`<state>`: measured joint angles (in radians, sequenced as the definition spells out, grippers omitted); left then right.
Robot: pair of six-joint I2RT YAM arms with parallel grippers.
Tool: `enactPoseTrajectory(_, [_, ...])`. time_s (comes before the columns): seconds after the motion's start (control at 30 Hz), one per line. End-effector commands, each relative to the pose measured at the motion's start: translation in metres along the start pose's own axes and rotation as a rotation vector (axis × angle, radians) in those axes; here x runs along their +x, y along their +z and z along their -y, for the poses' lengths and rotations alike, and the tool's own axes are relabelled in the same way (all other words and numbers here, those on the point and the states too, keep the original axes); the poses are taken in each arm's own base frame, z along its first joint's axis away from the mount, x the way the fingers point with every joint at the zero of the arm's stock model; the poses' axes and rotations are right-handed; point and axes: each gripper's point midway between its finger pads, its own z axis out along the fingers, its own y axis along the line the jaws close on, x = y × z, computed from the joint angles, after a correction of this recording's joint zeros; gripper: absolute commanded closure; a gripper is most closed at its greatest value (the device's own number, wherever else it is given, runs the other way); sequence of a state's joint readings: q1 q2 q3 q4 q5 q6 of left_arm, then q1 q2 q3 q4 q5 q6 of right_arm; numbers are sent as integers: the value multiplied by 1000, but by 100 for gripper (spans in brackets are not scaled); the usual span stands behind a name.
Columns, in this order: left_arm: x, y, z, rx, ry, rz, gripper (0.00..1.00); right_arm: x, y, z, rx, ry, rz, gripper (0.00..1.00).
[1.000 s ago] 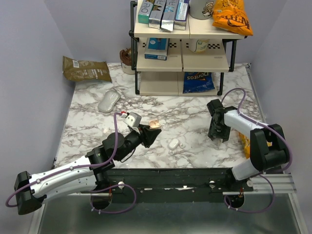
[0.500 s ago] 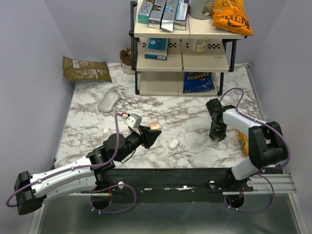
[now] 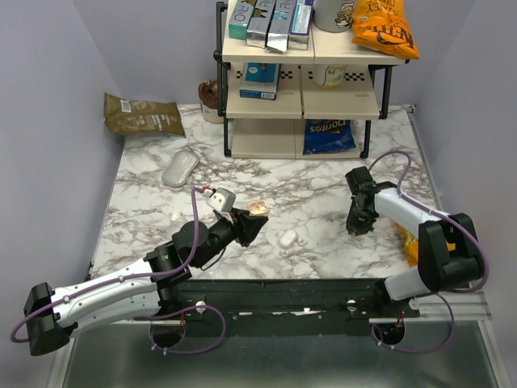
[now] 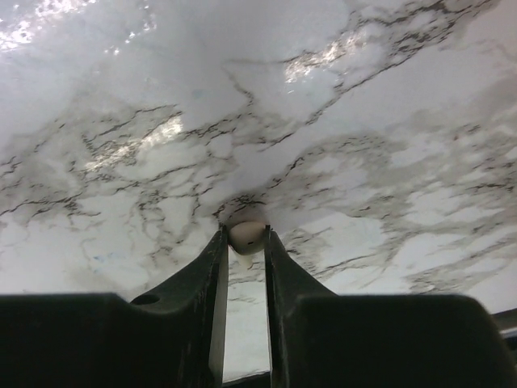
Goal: Insert the wireless bluetooth earbuds into the charging case
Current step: Pick up the left earbud from the center of the board, then insert the left earbud into the left side groove of the charging case.
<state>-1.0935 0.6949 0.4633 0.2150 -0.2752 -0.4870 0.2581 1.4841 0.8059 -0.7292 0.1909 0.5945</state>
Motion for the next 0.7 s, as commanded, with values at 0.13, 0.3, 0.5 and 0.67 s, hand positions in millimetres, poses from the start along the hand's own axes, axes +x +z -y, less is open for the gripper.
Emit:
enactPoseTrajectory(0.13, [0, 1, -5, -21, 13, 8, 100, -32, -38, -39, -243, 51, 204, 99])
enactPoseTrajectory(0.3, [-12, 4, -6, -37, 83, 33, 100, -65, -91, -58, -374, 28, 423, 99])
enactPoseTrajectory(0.5, [-45, 19, 4, -34, 153, 95, 100, -96, -186, -79, -543, -18, 660, 99])
enactPoseTrajectory(0.67, [-72, 40, 13, 31, 138, 166, 100, -100, -265, -98, -713, -75, 823, 99])
